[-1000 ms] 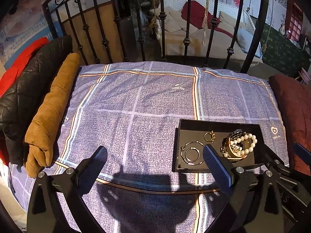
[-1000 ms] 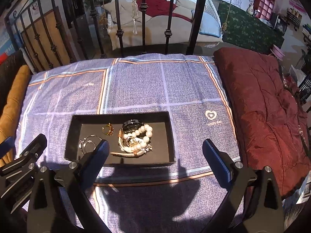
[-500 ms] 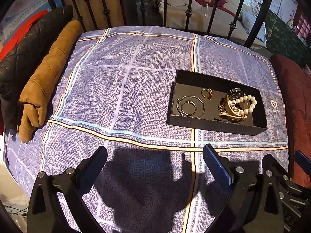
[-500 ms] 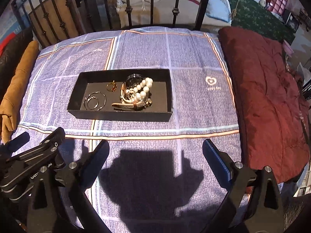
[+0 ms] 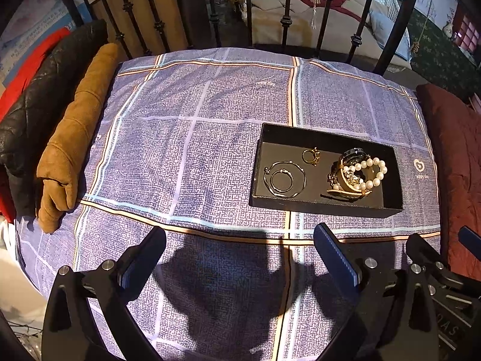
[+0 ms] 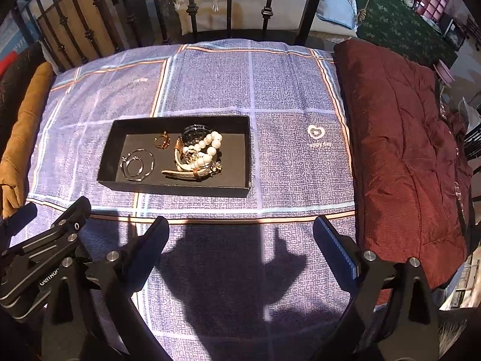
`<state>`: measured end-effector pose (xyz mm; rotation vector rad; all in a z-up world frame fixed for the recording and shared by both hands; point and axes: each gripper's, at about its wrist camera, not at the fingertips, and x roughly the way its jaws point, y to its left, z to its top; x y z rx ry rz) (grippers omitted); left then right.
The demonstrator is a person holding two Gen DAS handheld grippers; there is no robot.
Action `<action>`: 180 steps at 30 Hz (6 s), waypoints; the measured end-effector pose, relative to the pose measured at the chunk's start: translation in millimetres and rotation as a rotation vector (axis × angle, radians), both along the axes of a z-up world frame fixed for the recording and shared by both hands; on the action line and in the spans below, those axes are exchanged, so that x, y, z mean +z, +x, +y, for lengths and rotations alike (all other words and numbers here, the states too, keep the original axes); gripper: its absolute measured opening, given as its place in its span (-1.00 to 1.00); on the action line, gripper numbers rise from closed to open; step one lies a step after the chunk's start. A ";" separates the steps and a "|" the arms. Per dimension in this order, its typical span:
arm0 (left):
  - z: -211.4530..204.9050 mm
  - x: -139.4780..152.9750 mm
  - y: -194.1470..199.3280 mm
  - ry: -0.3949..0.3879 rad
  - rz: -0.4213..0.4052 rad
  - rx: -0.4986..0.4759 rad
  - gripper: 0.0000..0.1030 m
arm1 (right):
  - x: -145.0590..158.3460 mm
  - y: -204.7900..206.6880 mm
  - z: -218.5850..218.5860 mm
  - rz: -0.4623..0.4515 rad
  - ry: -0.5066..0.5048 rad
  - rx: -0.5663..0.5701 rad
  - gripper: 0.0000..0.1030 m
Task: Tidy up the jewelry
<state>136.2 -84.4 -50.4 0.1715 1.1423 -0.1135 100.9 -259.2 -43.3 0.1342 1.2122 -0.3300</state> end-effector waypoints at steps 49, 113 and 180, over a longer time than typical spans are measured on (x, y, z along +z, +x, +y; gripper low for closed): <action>1.7 -18.2 8.9 0.118 0.040 0.006 0.87 | -17.4 11.2 13.0 0.114 0.029 0.022 0.84; 5.5 -14.7 5.0 0.092 0.029 -0.048 0.87 | -23.1 3.4 8.6 0.109 0.034 -0.002 0.89; 5.0 -6.4 -1.6 0.041 0.002 -0.078 0.88 | -21.6 -1.5 4.8 0.090 0.044 -0.015 0.89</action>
